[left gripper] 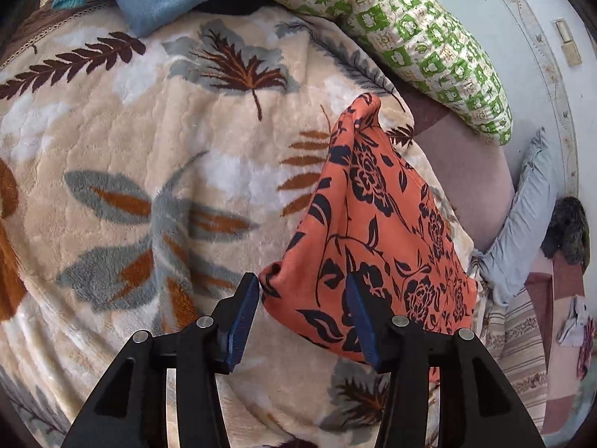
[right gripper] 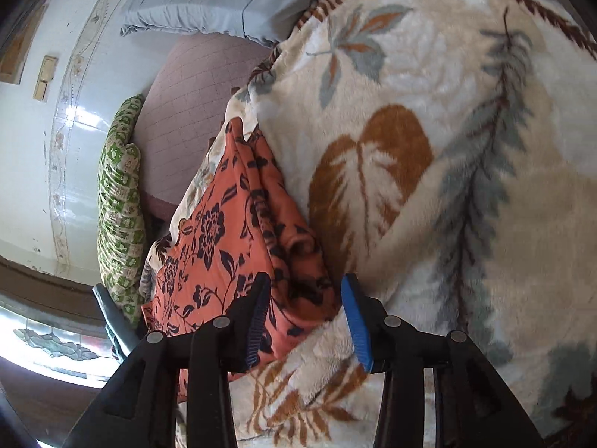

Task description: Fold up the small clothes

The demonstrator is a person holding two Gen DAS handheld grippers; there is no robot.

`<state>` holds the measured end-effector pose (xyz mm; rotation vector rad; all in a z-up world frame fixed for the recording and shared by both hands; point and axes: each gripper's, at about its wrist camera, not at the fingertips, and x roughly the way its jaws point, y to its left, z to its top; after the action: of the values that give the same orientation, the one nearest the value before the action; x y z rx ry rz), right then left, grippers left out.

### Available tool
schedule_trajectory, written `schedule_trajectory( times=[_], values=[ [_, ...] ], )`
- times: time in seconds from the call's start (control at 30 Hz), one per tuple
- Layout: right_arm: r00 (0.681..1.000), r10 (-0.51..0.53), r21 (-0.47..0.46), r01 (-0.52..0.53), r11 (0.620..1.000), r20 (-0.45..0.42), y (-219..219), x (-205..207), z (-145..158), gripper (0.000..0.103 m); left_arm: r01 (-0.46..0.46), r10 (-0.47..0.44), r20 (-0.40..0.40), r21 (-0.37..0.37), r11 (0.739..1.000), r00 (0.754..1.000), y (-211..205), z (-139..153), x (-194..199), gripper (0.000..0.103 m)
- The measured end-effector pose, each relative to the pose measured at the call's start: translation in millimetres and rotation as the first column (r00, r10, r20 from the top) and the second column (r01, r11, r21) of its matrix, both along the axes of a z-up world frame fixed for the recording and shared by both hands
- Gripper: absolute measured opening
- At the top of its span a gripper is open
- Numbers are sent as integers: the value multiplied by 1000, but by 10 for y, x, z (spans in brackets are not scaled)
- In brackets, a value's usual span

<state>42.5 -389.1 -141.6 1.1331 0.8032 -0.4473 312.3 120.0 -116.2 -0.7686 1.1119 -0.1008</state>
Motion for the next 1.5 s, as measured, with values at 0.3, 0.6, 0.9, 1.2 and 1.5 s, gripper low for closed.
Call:
schedule_trajectory(
  times=[0.3, 0.6, 0.9, 1.2, 1.5],
  values=[
    [1000, -2, -3, 2, 1000, -12, 146, 409, -141, 9, -46, 46, -27, 2, 999, 999, -117, -275, 92, 27],
    [998, 52, -138, -55, 989, -24, 51, 348, 7, 10, -46, 54, -50, 158, 986, 997, -298, -212, 65, 22],
    [994, 25, -223, -48, 974, -106, 164, 290, 162, 24, -84, 86, -38, 37, 996, 996, -53, 24, -50, 25],
    [915, 396, -397, -394, 829, -82, 1329, 1170, 749, 40, -158, 129, 127, 253, 954, 983, 170, 621, 31, 52],
    [515, 820, -426, -819, 384, -250, 3399, 2119, 291, 39, 52, -48, -37, 117, 992, 998, 298, -27, 647, 50]
  ],
)
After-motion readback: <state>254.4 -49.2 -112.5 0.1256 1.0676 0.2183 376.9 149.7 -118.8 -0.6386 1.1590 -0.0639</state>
